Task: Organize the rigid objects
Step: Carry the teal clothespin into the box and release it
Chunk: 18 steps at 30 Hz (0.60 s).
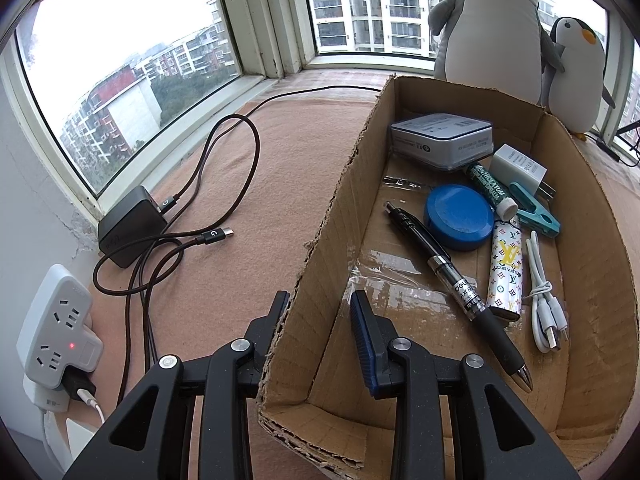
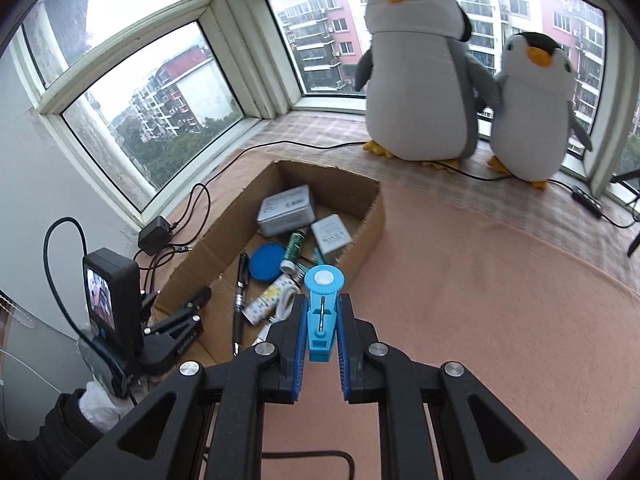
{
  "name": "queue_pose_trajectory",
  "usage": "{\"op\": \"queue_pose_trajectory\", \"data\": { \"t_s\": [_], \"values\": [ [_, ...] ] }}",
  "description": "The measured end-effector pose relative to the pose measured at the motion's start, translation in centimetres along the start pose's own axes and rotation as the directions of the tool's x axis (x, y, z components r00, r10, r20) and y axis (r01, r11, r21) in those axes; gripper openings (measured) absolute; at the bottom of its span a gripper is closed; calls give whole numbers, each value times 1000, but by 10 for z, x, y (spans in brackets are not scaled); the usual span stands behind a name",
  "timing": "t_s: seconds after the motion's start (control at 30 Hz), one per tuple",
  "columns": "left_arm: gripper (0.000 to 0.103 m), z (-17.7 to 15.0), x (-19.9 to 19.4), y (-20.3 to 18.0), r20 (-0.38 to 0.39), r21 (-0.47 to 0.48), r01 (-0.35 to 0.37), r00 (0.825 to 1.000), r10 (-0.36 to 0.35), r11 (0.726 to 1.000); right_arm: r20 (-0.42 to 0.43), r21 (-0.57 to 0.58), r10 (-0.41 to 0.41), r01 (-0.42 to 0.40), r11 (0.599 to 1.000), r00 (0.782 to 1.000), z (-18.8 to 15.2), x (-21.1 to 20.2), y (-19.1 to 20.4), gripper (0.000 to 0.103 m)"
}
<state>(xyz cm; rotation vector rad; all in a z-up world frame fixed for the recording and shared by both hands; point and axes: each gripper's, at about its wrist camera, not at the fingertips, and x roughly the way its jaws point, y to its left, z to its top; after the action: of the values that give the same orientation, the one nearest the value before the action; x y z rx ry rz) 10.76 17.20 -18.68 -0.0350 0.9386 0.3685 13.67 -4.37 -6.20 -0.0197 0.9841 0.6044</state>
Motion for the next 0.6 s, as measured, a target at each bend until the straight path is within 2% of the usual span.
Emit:
{"op": "queue_pose_trajectory", "data": {
  "t_s": [0.23, 0.6],
  "values": [
    [33, 0, 0, 0, 0, -2, 0, 1000, 0, 1000, -12, -30, 19, -19, 999, 1000, 18, 33, 22, 12],
    [33, 0, 0, 1, 0, -2, 0, 1000, 0, 1000, -64, -42, 3, -6, 999, 998, 25, 77, 36, 12]
  ]
}}
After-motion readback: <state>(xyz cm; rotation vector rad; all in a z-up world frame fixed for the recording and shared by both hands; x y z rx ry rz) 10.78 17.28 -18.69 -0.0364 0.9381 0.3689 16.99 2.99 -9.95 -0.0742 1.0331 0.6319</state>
